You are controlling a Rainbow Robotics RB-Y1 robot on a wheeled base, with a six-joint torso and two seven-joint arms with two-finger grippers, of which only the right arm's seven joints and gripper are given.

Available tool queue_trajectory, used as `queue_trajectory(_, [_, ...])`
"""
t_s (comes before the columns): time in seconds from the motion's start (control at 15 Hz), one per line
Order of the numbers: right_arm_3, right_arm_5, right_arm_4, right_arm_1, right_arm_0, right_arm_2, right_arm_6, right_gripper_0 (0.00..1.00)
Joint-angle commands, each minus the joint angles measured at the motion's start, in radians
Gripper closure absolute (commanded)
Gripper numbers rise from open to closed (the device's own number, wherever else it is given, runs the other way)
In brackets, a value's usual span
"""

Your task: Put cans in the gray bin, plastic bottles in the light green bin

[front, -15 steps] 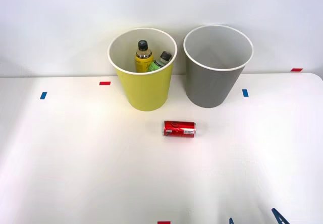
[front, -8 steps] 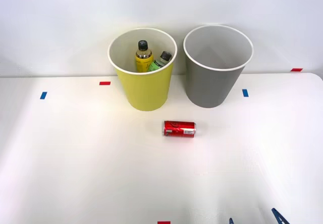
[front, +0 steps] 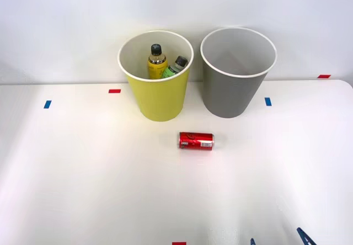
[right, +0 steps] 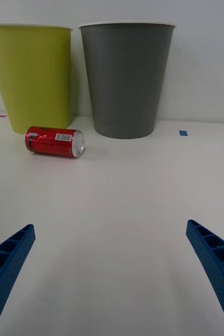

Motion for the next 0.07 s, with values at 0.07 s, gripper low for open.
queue_trajectory(0.07, [0.000, 0.000, 0.000, 0.000, 0.000, 0.000, 0.000, 0.00])
